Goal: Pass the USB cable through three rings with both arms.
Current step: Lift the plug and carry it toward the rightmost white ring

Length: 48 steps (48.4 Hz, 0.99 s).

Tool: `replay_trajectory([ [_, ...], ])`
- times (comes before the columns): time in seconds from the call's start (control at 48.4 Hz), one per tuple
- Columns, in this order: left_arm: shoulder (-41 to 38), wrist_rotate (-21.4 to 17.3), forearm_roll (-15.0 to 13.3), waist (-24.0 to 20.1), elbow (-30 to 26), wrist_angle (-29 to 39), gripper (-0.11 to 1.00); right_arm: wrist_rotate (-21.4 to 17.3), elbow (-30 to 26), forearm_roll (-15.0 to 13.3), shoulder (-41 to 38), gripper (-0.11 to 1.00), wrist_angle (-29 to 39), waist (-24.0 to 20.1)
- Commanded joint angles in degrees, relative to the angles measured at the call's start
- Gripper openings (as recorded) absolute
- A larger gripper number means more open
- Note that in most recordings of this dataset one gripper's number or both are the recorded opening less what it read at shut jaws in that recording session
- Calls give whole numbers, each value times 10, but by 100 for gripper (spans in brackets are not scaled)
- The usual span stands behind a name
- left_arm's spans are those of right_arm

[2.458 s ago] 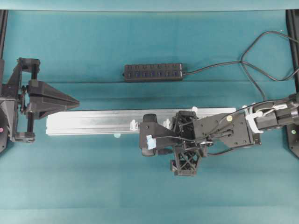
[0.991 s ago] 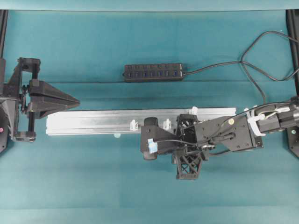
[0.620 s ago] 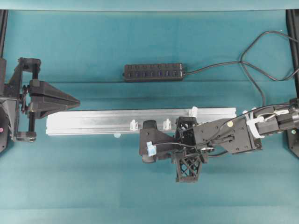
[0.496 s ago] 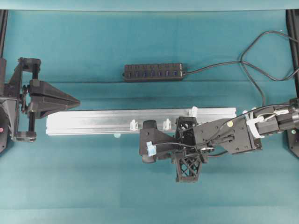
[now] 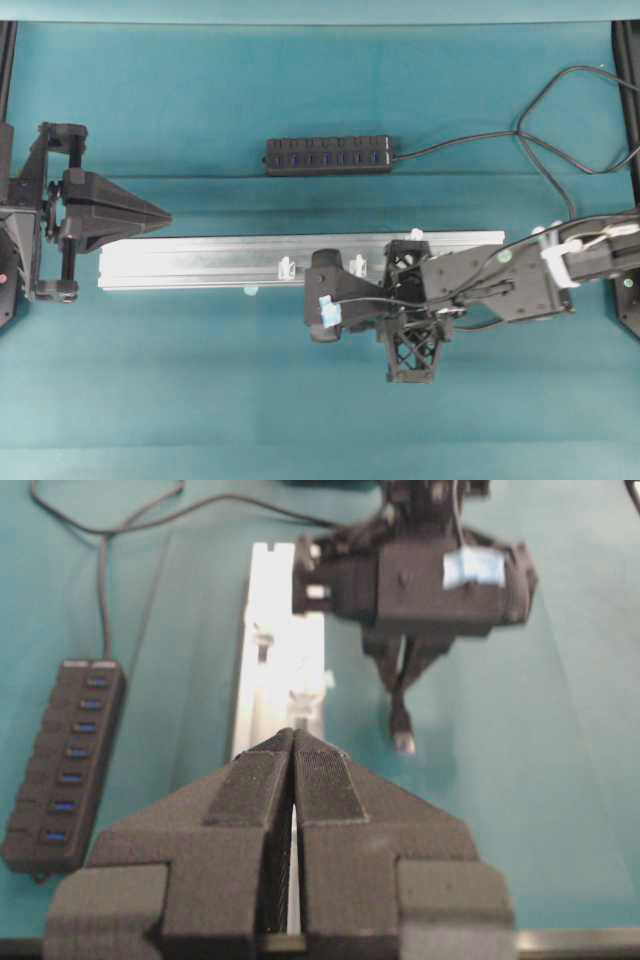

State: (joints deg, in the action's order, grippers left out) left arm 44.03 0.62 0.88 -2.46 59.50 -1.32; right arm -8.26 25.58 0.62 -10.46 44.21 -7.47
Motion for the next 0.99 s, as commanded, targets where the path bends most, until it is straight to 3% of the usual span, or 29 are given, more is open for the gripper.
replay_trajectory([
  [0.0,-1,1,0,-3,-15,-5,2,-1,-13,-3,26,-8,27,-2],
  [0.124,-1,1,1,-3,-15,-7,2,2,-30,-6,45,-8,70,-2],
  [0.516,-1,2,0,-3,-15,-9,2,11,-60,-57,102,-8,191,8],
  [0.764,-1,2,0,-3,-15,-9,2,13,-17,-92,167,-8,235,24],
  [0.971,-1,2,1,-3,-15,-12,2,18,46,-95,209,-8,232,47],
])
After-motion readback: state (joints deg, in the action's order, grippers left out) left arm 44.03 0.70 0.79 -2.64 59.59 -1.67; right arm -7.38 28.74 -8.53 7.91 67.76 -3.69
